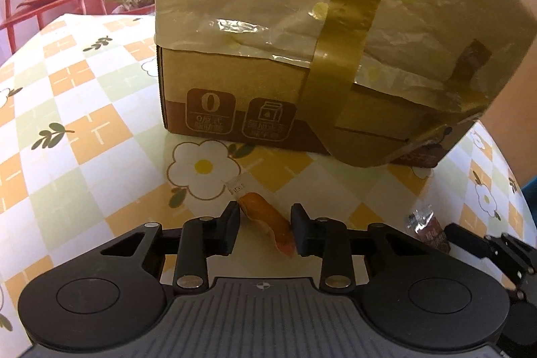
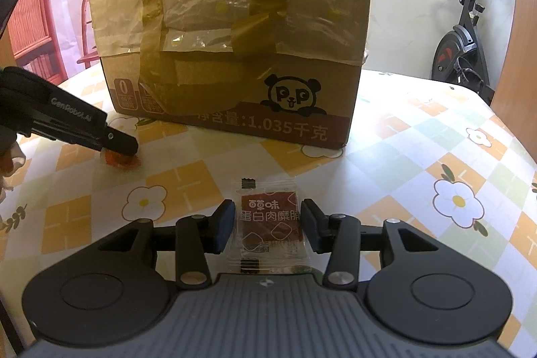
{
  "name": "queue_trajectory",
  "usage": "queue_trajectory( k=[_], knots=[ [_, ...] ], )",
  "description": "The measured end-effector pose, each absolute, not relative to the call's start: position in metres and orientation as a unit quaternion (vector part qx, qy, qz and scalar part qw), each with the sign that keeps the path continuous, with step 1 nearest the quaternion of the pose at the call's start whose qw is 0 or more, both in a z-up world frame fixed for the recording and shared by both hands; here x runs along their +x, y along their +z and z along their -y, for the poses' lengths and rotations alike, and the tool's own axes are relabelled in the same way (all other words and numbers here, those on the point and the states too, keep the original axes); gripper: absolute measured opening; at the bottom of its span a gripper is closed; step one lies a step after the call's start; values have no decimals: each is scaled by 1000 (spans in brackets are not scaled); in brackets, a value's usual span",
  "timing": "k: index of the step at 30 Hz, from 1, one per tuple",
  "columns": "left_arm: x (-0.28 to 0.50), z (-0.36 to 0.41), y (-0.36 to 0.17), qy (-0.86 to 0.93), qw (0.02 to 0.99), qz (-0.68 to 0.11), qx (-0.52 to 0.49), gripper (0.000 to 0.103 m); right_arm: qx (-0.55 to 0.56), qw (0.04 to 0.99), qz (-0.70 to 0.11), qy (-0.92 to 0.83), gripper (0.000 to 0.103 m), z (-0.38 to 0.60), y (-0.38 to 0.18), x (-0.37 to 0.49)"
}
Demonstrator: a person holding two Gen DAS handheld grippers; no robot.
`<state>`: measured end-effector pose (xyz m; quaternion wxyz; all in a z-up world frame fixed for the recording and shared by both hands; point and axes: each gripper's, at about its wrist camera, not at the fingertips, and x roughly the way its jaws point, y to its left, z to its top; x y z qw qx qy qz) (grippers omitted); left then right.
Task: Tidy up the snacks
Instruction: 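Lift both packets and carry them over the box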
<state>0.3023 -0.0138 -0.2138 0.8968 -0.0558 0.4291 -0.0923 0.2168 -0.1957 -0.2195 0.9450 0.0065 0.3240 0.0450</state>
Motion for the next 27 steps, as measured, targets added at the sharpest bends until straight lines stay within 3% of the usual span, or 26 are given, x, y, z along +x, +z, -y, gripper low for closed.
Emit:
queue_trajectory(
  k=[17, 27],
  knots=[
    [258, -5, -162, -130, 930, -344, -4, 35, 23, 952, -298, 65, 45, 197, -208, 202],
    [267, -5, -76, -201, 951, -236, -6, 35, 34, 981, -184, 58, 45, 211, -116, 193]
  ],
)
